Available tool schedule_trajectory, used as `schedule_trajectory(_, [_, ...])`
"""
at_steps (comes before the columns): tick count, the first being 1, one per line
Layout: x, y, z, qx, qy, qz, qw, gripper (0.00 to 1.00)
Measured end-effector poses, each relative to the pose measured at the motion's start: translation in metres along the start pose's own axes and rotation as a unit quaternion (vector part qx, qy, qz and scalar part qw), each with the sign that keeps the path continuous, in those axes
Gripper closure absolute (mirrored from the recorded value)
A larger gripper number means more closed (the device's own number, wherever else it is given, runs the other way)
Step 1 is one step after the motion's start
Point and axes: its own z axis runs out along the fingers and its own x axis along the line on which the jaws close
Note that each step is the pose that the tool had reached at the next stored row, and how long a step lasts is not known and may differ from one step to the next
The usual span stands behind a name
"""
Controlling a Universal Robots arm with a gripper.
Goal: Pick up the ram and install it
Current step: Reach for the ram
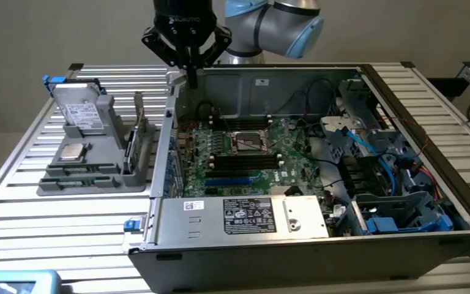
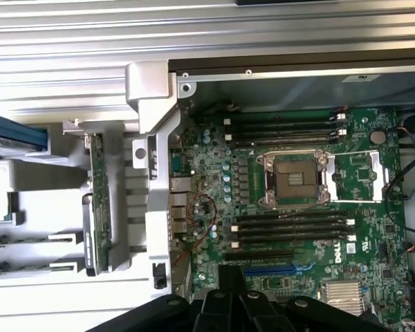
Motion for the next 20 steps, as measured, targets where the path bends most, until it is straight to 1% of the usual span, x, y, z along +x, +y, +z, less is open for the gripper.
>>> schedule_trajectory(8, [0.031, -0.0024, -0.0007, 0.0, -0.0004, 0.0, 1.0, 0.89])
schedule_trajectory(20, [0.082, -0.0061, -0.001, -0.0001, -0.0012, 0.0, 1.0, 0.89])
